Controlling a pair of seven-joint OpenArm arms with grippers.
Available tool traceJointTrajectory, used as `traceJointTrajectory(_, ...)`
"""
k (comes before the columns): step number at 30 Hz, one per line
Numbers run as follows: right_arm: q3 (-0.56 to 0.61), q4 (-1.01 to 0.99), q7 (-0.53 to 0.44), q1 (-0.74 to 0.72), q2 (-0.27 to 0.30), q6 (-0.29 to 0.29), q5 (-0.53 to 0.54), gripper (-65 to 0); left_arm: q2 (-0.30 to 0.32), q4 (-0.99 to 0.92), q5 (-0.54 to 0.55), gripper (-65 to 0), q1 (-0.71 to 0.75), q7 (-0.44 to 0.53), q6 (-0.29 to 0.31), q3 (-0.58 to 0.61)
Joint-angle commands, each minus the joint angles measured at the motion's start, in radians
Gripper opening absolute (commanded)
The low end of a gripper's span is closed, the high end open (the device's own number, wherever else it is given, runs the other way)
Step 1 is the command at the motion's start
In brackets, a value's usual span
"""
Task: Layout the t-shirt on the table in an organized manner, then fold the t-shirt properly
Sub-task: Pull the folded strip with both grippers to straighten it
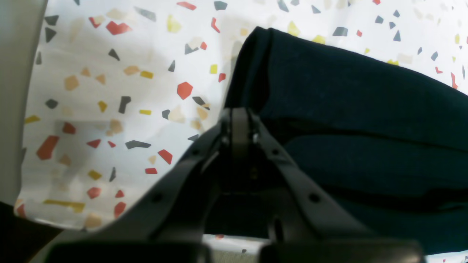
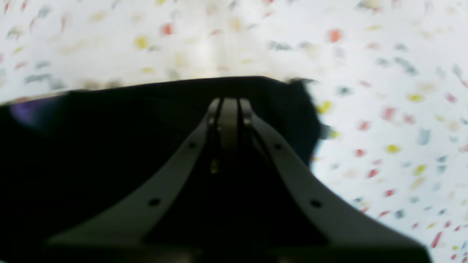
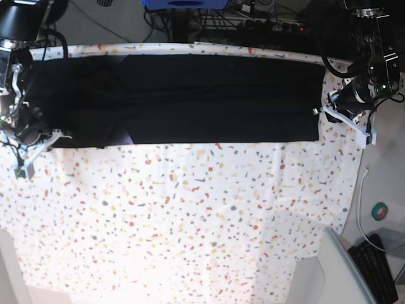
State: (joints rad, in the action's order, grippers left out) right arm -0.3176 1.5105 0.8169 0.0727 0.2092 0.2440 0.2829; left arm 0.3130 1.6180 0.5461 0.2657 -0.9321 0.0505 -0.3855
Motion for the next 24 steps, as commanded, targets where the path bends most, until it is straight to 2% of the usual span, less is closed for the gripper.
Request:
traceJointTrajectory(1, -0.007, 0.019, -0.006, -0.006, 0.020, -0.004, -0.009, -65.0, 0.015, 0.014, 0.001, -65.0, -0.007, 0.011, -0.001, -0.007)
traceJointTrajectory(13, -0.007, 0.069, 0.011, 0.071, -0.007, -0.005, -0.007, -65.0, 0.035, -0.029, 0.001, -65.0, -0.023, 0.011, -0.001, -0.007)
traceJointTrajectory(14, -0.007, 0.095, 0.025, 0.080, -0.009, -0.005, -0.004, -61.5, 0.035, -0.028, 0.001, -65.0, -0.023, 0.011, -0.001, -0.007)
traceJointTrajectory(15, -0.007, 0.140, 0.037, 0.094, -0.009, -0.005, -0.003, -54.8, 0.035, -0.026, 0.001, -65.0, -0.023, 0.011, -0.001, -0.007)
traceJointTrajectory(16, -0.007, 0.192, 0.043, 0.114, -0.020, -0.005, -0.003, -48.3, 0.035, -0.022, 0.001, -65.0, -0.023, 0.011, -0.001, -0.007)
traceJointTrajectory(17, -0.012, 0.246, 0.040, 0.132, -0.038, -0.005, -0.006, -44.9, 0.035, -0.014, 0.001, -65.0, -0.023, 0.011, -0.001, -0.007)
traceJointTrajectory(19, -0.048, 0.321, 0.029, 0.157, -0.080, -0.005, -0.009, -47.3, 0.031, 0.021, 0.001, -65.0, -0.018, 0.011, -0.001, -0.007)
traceJointTrajectory(21, -0.053, 0.315, 0.029, 0.149, -0.121, -0.004, -0.011, -56.6, 0.022, 0.064, 0.007, -65.0, -0.018, 0.011, 0.001, 0.004)
traceJointTrajectory(22, -0.051, 0.282, 0.029, 0.137, -0.121, -0.004, -0.011, -62.9, 0.004, 0.077, 0.007, -65.0, -0.018, 0.011, 0.001, 0.007)
traceJointTrajectory(24, -0.036, 0.190, 0.031, 0.106, -0.123, -0.004, -0.011, -65.0, -0.039, 0.084, 0.001, -65.0, -0.027, 0.011, 0.001, 0.029)
